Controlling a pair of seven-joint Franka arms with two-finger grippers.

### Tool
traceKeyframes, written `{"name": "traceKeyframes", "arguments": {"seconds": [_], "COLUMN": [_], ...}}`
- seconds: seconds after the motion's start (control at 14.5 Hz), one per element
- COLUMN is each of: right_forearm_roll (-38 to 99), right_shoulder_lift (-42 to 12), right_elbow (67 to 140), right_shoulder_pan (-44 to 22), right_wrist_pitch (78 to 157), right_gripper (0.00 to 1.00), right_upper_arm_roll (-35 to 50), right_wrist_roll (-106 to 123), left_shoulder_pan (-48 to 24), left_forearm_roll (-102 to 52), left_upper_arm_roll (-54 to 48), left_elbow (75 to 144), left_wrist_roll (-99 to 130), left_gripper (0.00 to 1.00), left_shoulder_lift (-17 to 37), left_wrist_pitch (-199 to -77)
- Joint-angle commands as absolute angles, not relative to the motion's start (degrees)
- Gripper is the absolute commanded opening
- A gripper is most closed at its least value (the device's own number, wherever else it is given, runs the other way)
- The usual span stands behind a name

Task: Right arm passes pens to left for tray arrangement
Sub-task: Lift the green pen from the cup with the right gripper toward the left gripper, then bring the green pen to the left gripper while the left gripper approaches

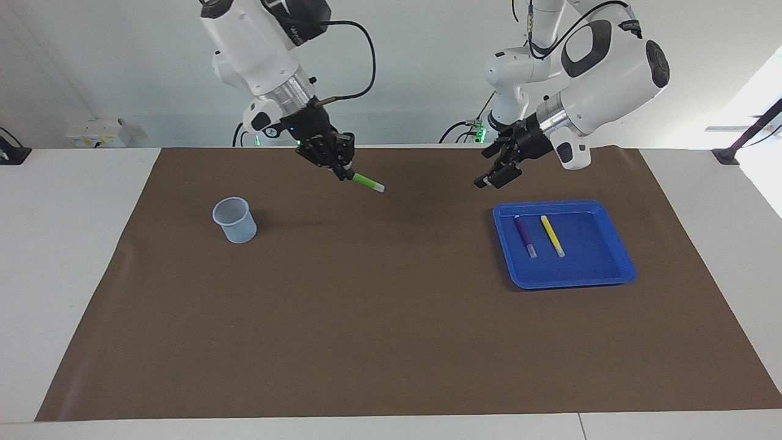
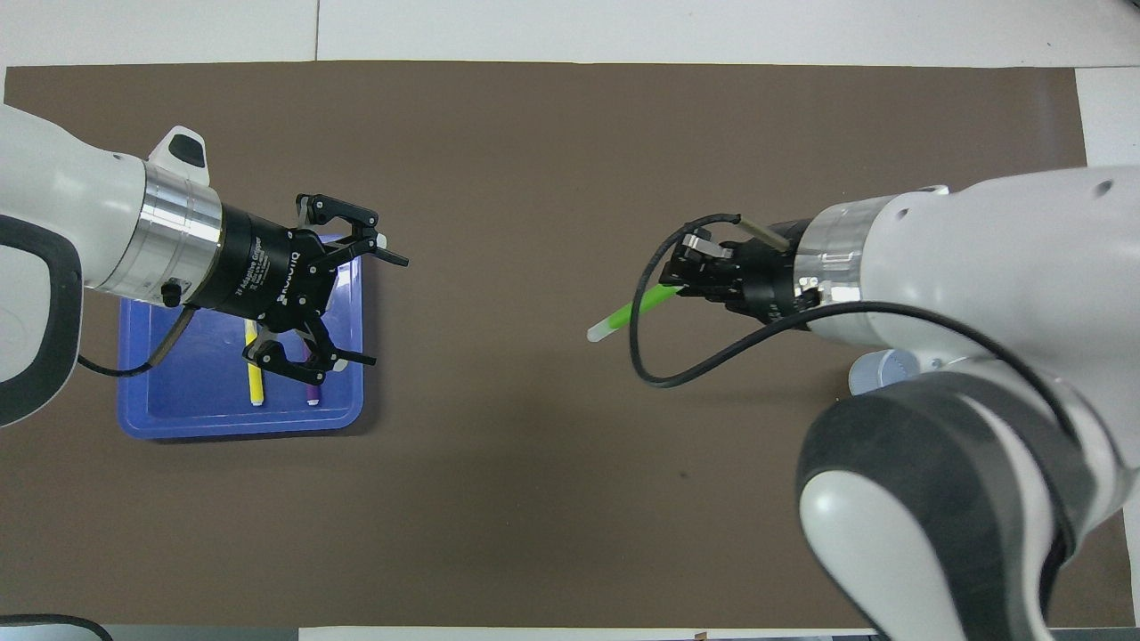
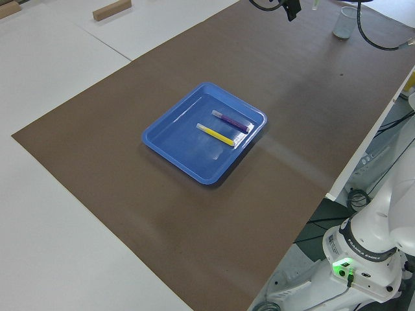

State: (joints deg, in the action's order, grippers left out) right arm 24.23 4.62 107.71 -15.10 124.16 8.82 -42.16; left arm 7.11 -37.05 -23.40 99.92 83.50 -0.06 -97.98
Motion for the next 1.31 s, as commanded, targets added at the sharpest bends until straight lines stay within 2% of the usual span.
{"name": "traceKeyframes", "arguments": {"seconds": [0.0,0.21,0.34,0.69,1.24], "right_forearm_roll": [25.58,25.49,25.49,25.49,25.49], "right_shoulder_lift": [8.17,8.35,8.44,8.53,8.7], "right_elbow": [114.07,114.61,114.7,114.7,115.49], "right_shoulder_pan": [-19.58,-22.06,-22.15,-23.03,-23.03], "right_wrist_pitch": [133.48,135.35,135.61,135.7,135.79], "right_gripper": [0.0,0.0,0.0,0.0,0.0], "right_upper_arm_roll": [8.61,8.7,8.79,8.79,8.79], "right_wrist_roll": [-52.0,-53.44,-53.52,-53.44,-52.82], "left_shoulder_pan": [7.21,3.71,0.81,-4.47,-5.54], "left_forearm_roll": [-39.64,-39.73,-39.81,-42.89,-47.2], "left_upper_arm_roll": [-25.65,-26.37,-26.45,-26.54,-26.54], "left_elbow": [101.95,104.32,110.62,119.43,122.17], "left_wrist_roll": [99.87,112.28,118.46,115.15,111.09], "left_gripper": [1.0,1.0,1.0,1.0,0.99], "left_shoulder_lift": [-2.72,-4.12,-7.19,-11.07,-12.83], "left_wrist_pitch": [-103.78,-109.67,-118.86,-130.32,-131.4]}}
